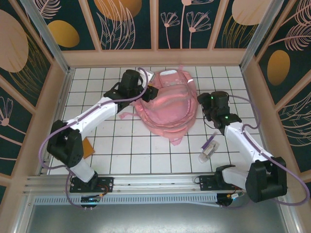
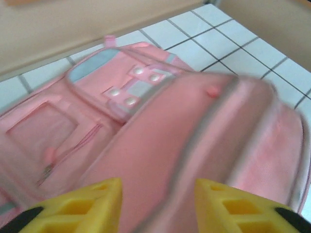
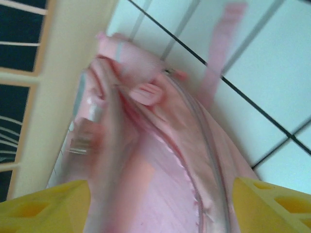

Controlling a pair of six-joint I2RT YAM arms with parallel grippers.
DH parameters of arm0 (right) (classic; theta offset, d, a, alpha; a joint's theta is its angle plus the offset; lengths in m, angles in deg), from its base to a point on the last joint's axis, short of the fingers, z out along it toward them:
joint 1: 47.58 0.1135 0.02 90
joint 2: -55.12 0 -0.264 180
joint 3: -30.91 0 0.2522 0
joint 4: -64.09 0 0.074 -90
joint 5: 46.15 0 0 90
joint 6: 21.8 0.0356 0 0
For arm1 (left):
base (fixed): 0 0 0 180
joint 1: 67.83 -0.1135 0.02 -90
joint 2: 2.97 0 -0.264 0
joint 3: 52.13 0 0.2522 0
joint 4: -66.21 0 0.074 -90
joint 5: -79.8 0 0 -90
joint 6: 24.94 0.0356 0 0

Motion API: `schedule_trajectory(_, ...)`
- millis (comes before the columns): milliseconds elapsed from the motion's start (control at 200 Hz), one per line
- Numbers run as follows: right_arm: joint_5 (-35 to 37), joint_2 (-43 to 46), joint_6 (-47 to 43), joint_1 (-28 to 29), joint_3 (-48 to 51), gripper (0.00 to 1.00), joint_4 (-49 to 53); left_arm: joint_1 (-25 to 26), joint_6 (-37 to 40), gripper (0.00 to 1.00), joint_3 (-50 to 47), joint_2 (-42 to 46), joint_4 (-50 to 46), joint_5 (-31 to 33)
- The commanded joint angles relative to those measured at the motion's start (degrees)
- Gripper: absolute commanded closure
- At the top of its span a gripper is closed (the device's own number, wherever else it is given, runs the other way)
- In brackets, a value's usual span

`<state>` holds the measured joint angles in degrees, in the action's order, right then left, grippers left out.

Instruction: Pack books, pencil case, and school supplies into a backpack

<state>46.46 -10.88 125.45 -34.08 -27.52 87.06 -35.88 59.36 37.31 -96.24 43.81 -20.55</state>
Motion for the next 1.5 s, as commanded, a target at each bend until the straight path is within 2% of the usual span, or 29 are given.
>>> schedule_trajectory(0, 3.44, 1.01, -18.65, 0.37, -5.44, 0.25, -4.22, -3.86, -5.69, 0.54, 0.9, 4.93, -10.8, 7.42)
schedule_trajectory(60, 1.68, 0.11, -24.02, 0.59, -6.88, 0.25, -8.12, -6.31, -8.25, 0.51, -1.62, 7.27, -14.27, 8.28)
schedule_trajectory(115, -0.33, -1.18, -28.46, 1.17, -8.15, 0.27, -11.16, -8.3, -11.9, 0.52, -5.31, 10.12, -16.31, 11.71)
schedule_trajectory(130, -0.51, -1.63, -29.86, 1.59, -8.52, 0.27, -11.73, -8.87, -12.95, 0.49, -6.47, 11.13, -16.74, 12.85)
schedule_trajectory(170, -1.1, -2.78, -33.68, 2.79, -9.47, 0.27, -13.52, -10.38, -16.8, 0.36, -9.82, 13.87, -17.61, 16.73)
schedule_trajectory(220, -1.38, -4.07, -38.89, 4.84, -10.49, 0.27, -15.38, -13.04, -21.72, 0.05, -14.03, 17.41, -18.74, 20.05)
schedule_trajectory(235, -1.38, -4.39, -40.59, 5.57, -10.58, 0.27, -16.07, -13.95, -23.24, 0.02, -15.06, 18.26, -19.2, 20.77)
schedule_trajectory(345, -8.73, -5.36, -51.45, 9.65, -8.71, 0.27, -22.62, -22.05, -28.46, 0.01, -23.38, 22.33, -22.99, 19.47)
schedule_trajectory(430, -17.52, -5.54, -56.26, 11.46, -5.99, 0.27, -26.85, -29.04, -33.56, 0.01, -29.3, 23.6, -25.47, 13.76)
schedule_trajectory(510, -22.55, -5.55, -61.82, 13.79, -3.47, 0.28, -30.37, -32.69, -38.98, 0.01, -34.28, 24.88, -26.71, 11.32)
schedule_trajectory(641, -23.82, -6.61, -70.77, 17.52, -4.06, 0.27, -27.36, -35.45, -44.35, 0.01, -40.27, 27.2, -26.36, 12.68)
schedule_trajectory(756, -20.43, -8.63, -76.38, 22.37, -6.89, 0.27, -22.04, -38.9, -44.58, 0.01, -45.65, 26.09, -21.33, 13.41)
schedule_trajectory(816, -18.92, -9.22, -77.69, 23.93, -7.53, 0.27, -20.78, -38.97, -42.44, 0.01, -47.41, 23.94, -17.43, 11.53)
schedule_trajectory(891, -18.43, -9.33, -77.67, 24.74, -7.52, 0.27, -20.79, -38.93, -38.43, 0.01, -48.23, 21.18, -12.51, 4.89)
schedule_trajectory(1001, -18.69, -9.48, -76.06, 24.89, -7.22, 0.27, -21.5, -38.43, -38.96, 0.07, -48.79, 19.42, -6.9, -5.35)
schedule_trajectory(1071, -19.08, -9.97, -75.21, 24.91, -7.47, 0.27, -21.75, -35.67, -40.82, 0.13, -47.91, 19.04, -4.04, -9.45)
schedule_trajectory(1171, -19.93, -11.91, -72.52, 24.87, -8.72, 0.26, -21.78, -28.54, -44.86, 0.12, -44.58, 17.53, -1.06, -10.3)
schedule_trajectory(1286, -21.89, -16.65, -65.41, 24.89, -12.03, 0.26, -21.0, -23.13, -51.48, 0.12, -42.04, 14.21, 4.94, -13.2)
schedule_trajectory(1406, -26.2, -23.59, -53.69, 24.69, -17.08, 0.3, -19.24, -21.28, -51.31, 0.12, -35.16, 13.17, -0.17, -10.48)
schedule_trajectory(1496, -36.6, -30.49, -46.69, 25.13, -23.96, 0.39, -16.02, -21.32, -50.74, 0.12, -30.14, 14.82, -6.28, -7.06)
